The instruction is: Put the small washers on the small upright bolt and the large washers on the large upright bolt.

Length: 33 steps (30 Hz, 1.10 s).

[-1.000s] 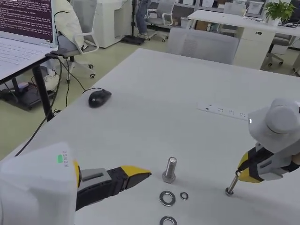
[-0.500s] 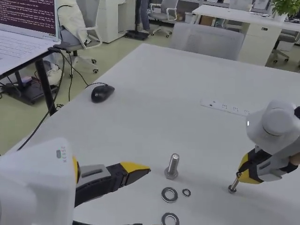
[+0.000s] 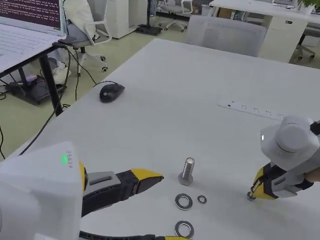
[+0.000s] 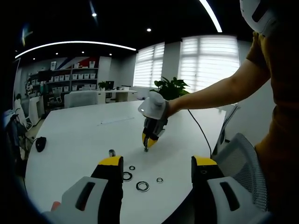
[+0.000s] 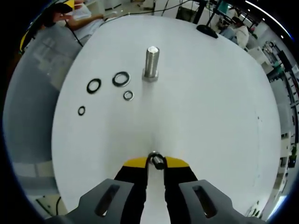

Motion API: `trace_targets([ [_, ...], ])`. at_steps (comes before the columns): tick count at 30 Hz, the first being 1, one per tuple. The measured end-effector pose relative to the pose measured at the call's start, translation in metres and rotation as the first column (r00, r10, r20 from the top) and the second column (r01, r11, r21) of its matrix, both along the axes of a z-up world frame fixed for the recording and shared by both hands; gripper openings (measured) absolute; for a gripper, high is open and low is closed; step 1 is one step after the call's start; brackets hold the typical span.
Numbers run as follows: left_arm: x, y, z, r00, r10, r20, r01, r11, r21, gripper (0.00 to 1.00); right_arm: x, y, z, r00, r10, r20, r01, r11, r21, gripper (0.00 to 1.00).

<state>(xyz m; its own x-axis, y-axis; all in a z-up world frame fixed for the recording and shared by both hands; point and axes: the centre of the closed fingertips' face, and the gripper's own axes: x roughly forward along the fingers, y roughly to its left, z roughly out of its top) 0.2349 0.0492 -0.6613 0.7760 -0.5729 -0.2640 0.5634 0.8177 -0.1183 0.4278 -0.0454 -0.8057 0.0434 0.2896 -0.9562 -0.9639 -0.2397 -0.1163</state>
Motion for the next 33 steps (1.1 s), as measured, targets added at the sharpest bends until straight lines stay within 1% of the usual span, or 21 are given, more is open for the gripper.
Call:
trace_targets([
  [2, 0.001, 0.001, -0.001, 1.000, 0.002, -0.003, -0.002, 1.000, 0.001, 0.58, -0.002, 0.000, -0.004, 1.000, 0.005, -0.010, -0.005, 1.000, 0.004, 0.13],
  [4, 0.001, 0.001, -0.001, 1.000, 0.004, -0.005, -0.004, 1.000, 0.002, 0.58, -0.001, -0.001, -0.007, 1.000, 0.009, -0.004, -0.009, 1.000, 0.001, 0.13],
  [7, 0.001, 0.002, -0.002, 1.000, 0.006, -0.008, -0.006, 1.000, 0.001, 0.58, -0.002, 0.000, -0.010, 1.000, 0.005, -0.008, -0.005, 1.000, 0.005, 0.13],
  [12, 0.001, 0.003, -0.004, 1.000, 0.008, -0.012, -0.008, 1.000, 0.002, 0.58, -0.002, -0.002, -0.009, 1.000, -0.001, -0.015, 0.001, 1.000, 0.015, 0.17],
  [14, 0.001, 0.003, -0.004, 1.000, 0.008, -0.013, -0.008, 1.000, 0.005, 0.58, -0.002, -0.005, -0.008, 1.000, -0.002, -0.008, 0.002, 1.000, 0.012, 0.17],
  [18, 0.001, 0.002, -0.003, 1.000, 0.006, -0.006, -0.006, 1.000, 0.002, 0.58, -0.002, -0.009, 0.000, 1.000, -0.020, -0.003, 0.020, 0.999, 0.029, 0.18],
  [22, -0.001, 0.002, -0.002, 1.000, 0.002, -0.004, -0.002, 1.000, 0.009, 0.58, -0.006, -0.015, 0.009, 0.999, -0.039, 0.004, 0.039, 0.998, 0.044, 0.18],
  [25, -0.002, 0.001, 0.000, 1.000, 0.001, 0.003, -0.001, 1.000, 0.012, 0.58, -0.011, -0.020, 0.013, 0.999, -0.051, 0.004, 0.051, 0.997, 0.053, 0.18],
  [27, -0.004, 0.001, 0.001, 1.000, -0.001, 0.006, 0.001, 1.000, 0.015, 0.58, -0.017, -0.024, 0.015, 0.998, -0.061, 0.003, 0.061, 0.997, 0.054, 0.18],
  [31, -0.008, 0.000, 0.005, 1.000, -0.003, 0.017, 0.003, 1.000, 0.019, 0.58, -0.039, -0.020, 0.025, 0.998, -0.058, -0.011, 0.059, 0.993, 0.103, 0.18],
  [33, -0.009, 0.000, 0.006, 1.000, -0.002, 0.023, 0.001, 1.000, 0.017, 0.58, -0.056, -0.017, 0.024, 0.999, -0.034, -0.022, 0.036, 0.994, 0.105, 0.18],
])
